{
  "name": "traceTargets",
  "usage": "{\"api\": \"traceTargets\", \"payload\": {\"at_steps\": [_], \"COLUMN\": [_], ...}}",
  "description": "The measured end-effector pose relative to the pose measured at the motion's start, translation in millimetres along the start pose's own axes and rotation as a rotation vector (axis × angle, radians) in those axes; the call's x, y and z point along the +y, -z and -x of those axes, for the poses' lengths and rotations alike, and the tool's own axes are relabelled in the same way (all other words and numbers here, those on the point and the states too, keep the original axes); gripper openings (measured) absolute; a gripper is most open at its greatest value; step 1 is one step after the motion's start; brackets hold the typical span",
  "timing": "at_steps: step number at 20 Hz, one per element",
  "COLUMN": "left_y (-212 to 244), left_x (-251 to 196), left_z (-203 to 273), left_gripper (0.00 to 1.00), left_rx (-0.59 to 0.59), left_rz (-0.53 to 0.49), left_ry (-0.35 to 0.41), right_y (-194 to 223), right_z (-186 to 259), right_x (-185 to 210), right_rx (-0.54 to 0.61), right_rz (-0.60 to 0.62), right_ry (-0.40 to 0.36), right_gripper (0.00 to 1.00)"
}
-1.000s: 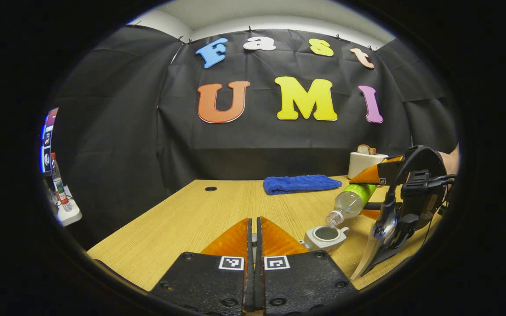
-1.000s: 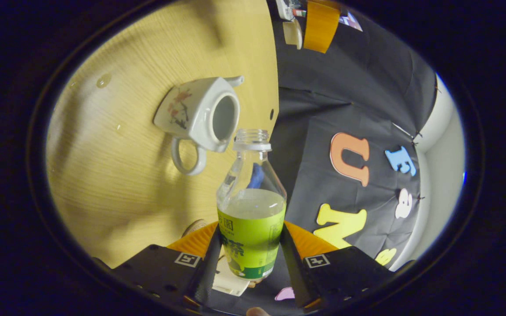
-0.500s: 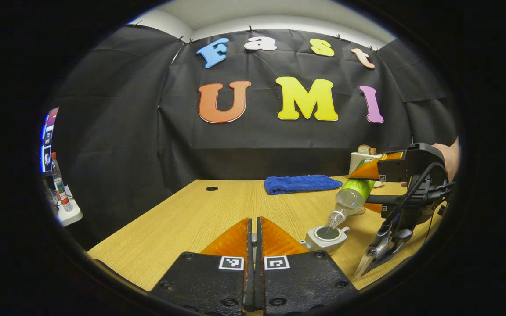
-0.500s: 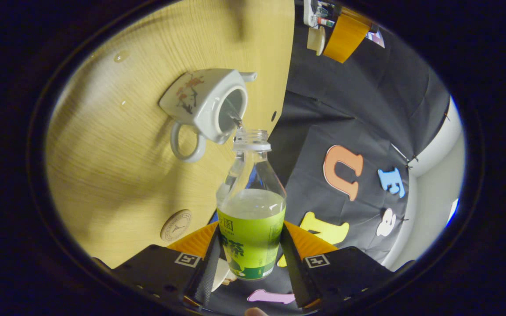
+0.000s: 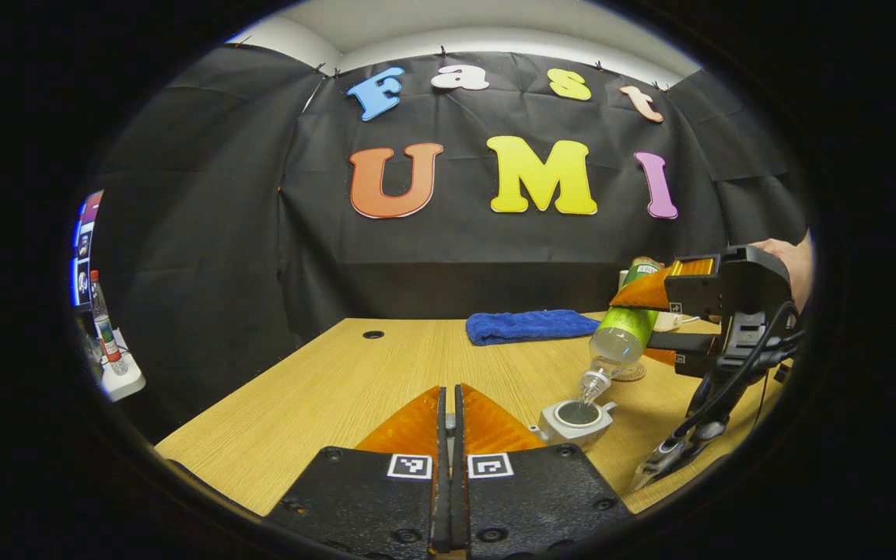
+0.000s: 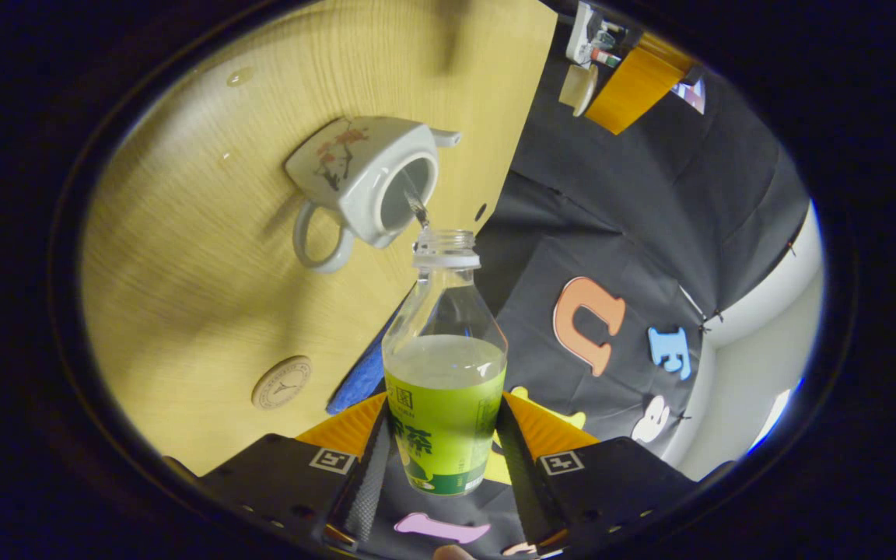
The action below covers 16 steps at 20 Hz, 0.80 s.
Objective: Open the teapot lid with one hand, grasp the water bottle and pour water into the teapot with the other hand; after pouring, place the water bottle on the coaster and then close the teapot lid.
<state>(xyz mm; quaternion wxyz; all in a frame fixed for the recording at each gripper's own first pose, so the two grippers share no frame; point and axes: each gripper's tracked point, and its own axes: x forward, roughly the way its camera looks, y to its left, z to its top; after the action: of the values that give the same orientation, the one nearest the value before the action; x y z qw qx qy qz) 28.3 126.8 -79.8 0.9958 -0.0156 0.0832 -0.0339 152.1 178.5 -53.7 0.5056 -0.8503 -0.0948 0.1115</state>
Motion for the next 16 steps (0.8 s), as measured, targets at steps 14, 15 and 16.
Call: {"api": "traceTargets", "payload": {"at_steps": [14,15,16], "left_y": [-2.5,-2.7,-2.3], "left_x": [0.9,1.2,0.8], "left_z": [1.3,1.5,1.3], "left_gripper": [0.02,0.02,0.02], "left_rx": [-0.004,-0.004,-0.004], "left_rz": [0.005,0.005,0.005], "left_ry": [0.001,0.000,0.000], "right_y": [-6.1,-6.1,-6.3], "right_z": [1.8,2.3,1.8], "right_x": [-14.7,-14.6,-14.5], "right_rx": [-0.018,-0.018,-0.019], "right_rz": [0.091,0.091,0.091], "right_ry": [0.051,0.052,0.051], "right_gripper": [0.70,0.70,0.70]}}
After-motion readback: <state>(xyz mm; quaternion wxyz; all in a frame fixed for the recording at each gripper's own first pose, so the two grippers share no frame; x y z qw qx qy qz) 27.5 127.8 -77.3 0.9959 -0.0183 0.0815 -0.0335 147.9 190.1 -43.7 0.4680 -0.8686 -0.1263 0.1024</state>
